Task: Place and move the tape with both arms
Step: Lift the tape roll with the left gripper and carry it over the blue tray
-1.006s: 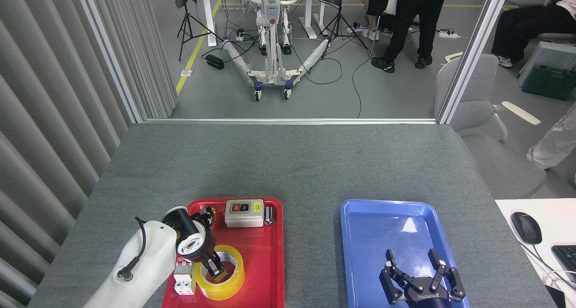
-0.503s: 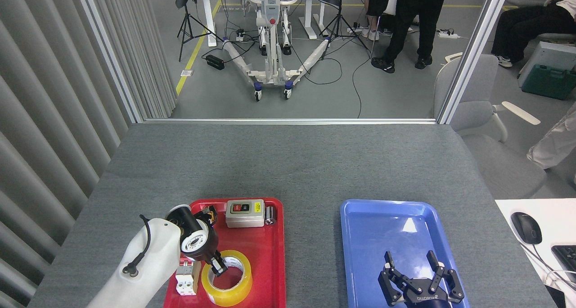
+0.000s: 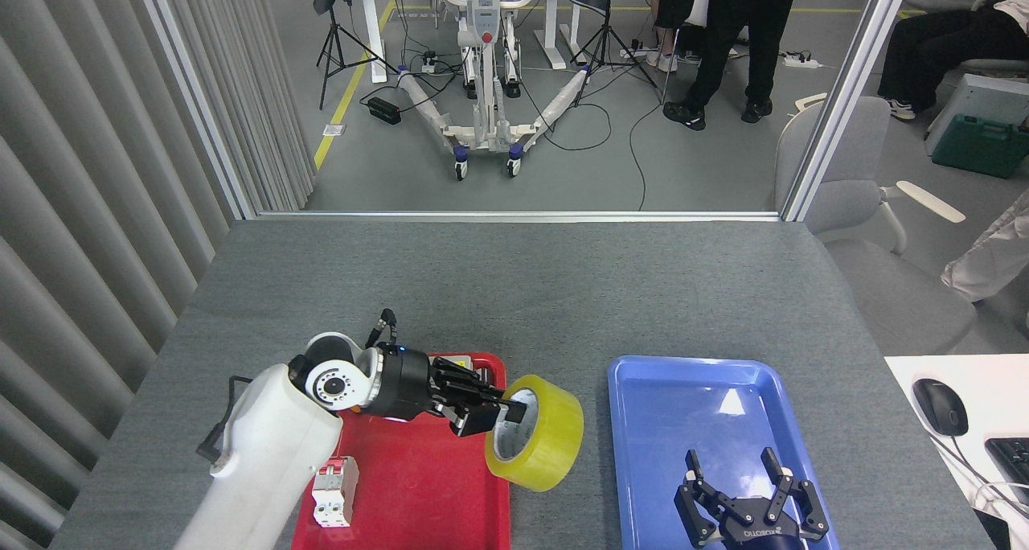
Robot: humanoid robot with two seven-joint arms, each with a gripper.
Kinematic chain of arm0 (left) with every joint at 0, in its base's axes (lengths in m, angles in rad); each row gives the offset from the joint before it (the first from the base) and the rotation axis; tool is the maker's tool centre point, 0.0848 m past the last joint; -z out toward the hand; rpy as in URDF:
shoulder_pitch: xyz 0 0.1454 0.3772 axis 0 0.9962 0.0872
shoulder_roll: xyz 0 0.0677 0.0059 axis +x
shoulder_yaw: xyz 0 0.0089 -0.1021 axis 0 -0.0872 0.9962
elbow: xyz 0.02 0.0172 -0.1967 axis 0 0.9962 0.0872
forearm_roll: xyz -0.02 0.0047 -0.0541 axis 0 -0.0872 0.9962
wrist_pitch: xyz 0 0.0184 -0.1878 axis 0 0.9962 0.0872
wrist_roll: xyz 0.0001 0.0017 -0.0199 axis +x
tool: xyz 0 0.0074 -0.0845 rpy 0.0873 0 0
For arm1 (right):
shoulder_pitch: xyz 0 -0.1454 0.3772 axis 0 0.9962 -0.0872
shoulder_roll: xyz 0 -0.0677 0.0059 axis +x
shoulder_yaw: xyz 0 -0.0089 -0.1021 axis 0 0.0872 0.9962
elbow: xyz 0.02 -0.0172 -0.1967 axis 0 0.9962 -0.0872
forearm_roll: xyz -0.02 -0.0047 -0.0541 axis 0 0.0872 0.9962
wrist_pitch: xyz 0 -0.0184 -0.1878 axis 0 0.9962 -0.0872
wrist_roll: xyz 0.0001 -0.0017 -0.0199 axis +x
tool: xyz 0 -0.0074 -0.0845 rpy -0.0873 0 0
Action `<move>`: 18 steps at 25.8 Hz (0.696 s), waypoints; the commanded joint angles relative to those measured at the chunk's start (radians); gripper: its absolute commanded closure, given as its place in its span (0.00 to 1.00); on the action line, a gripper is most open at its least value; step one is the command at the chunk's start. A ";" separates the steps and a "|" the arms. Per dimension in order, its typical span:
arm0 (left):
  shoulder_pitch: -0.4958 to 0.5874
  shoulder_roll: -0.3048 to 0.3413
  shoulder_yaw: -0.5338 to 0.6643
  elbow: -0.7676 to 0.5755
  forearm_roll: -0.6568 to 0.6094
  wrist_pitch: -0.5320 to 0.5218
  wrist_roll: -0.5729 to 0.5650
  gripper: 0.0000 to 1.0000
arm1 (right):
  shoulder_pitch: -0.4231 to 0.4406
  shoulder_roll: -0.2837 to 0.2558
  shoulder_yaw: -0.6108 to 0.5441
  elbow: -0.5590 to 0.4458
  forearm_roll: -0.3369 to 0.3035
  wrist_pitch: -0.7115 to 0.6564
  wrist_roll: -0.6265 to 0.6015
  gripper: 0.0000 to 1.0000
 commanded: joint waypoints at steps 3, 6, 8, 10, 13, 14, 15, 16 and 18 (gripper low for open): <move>0.021 -0.106 0.001 0.083 0.057 -0.004 0.054 1.00 | -0.001 0.001 -0.002 -0.002 0.003 0.002 0.000 0.00; 0.028 -0.153 0.010 0.103 0.086 -0.004 0.056 1.00 | -0.001 0.001 -0.002 -0.002 0.005 -0.006 -0.009 0.00; 0.034 -0.184 0.010 0.127 0.146 -0.004 0.057 1.00 | -0.001 0.001 0.000 -0.003 0.005 -0.032 -0.040 0.00; 0.034 -0.198 0.009 0.141 0.160 -0.004 0.057 1.00 | 0.002 0.001 -0.003 -0.014 0.012 -0.116 -0.078 0.00; 0.034 -0.198 0.007 0.141 0.162 -0.004 0.057 1.00 | 0.033 0.003 -0.071 -0.037 0.038 -0.308 -0.132 0.00; 0.034 -0.199 0.007 0.143 0.160 -0.004 0.057 1.00 | 0.047 0.003 -0.092 -0.040 0.043 -0.369 -0.144 0.00; 0.034 -0.199 0.007 0.143 0.160 -0.004 0.056 1.00 | 0.053 0.001 -0.106 -0.043 0.046 -0.424 -0.150 0.00; 0.034 -0.199 0.007 0.144 0.160 -0.004 0.056 1.00 | 0.054 0.001 -0.115 -0.048 0.048 -0.486 -0.150 0.00; 0.034 -0.199 0.007 0.161 0.162 -0.004 0.056 1.00 | 0.065 -0.003 -0.152 -0.057 0.049 -0.604 -0.153 0.00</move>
